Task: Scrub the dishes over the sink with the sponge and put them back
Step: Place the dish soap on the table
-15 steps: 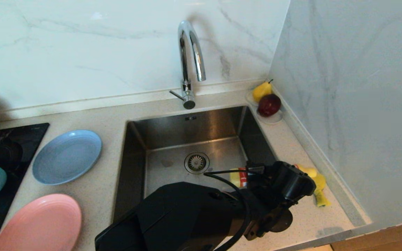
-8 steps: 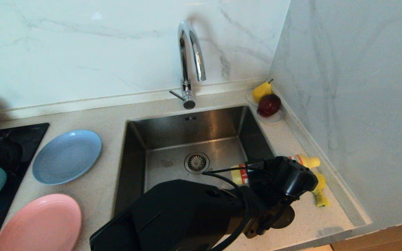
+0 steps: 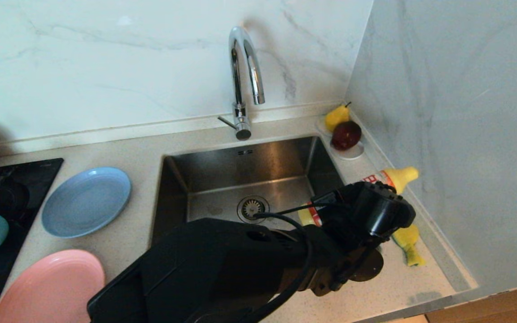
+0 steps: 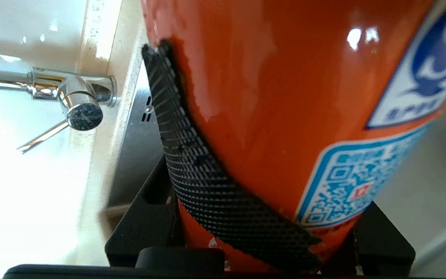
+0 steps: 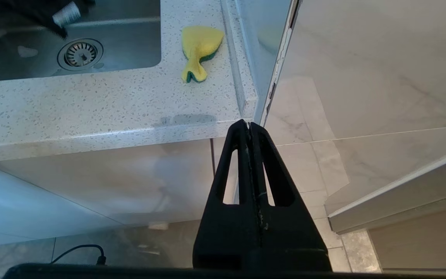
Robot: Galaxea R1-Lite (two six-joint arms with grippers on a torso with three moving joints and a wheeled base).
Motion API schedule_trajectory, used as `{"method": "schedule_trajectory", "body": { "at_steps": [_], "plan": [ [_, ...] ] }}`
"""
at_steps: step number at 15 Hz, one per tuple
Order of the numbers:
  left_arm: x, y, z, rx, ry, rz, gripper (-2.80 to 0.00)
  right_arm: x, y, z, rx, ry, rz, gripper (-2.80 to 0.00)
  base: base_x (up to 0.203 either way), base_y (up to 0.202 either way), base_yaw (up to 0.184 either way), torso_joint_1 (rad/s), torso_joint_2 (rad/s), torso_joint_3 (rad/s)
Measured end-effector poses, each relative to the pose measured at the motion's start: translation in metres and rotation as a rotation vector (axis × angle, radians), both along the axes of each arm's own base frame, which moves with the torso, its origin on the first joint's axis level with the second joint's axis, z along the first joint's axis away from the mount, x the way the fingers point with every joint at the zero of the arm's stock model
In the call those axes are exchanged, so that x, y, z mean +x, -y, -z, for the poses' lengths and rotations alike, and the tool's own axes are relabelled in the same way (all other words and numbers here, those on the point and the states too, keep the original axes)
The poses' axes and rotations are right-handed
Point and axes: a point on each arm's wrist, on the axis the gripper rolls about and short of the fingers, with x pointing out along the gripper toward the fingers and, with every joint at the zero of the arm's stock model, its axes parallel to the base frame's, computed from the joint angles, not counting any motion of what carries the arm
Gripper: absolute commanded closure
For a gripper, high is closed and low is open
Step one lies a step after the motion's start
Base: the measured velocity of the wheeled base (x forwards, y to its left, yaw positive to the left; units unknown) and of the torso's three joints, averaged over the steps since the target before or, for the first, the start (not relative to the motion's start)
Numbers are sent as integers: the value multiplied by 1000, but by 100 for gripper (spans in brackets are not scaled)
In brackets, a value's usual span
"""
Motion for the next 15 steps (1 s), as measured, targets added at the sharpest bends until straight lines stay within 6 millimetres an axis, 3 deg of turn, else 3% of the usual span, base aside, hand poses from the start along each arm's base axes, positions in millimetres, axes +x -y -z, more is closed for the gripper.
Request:
{"method": "schedule_trajectory", "body": {
  "at_steps": [9,15],
  "plan": [
    [-13,-17,-79,-398,3,137,0,0,0,0,0,0,0,0,0,0,0,0,0,0],
    [-27,-38,-145,-582,81,295,0,0,0,0,0,0,0,0,0,0,0,0,0,0]
  ]
}}
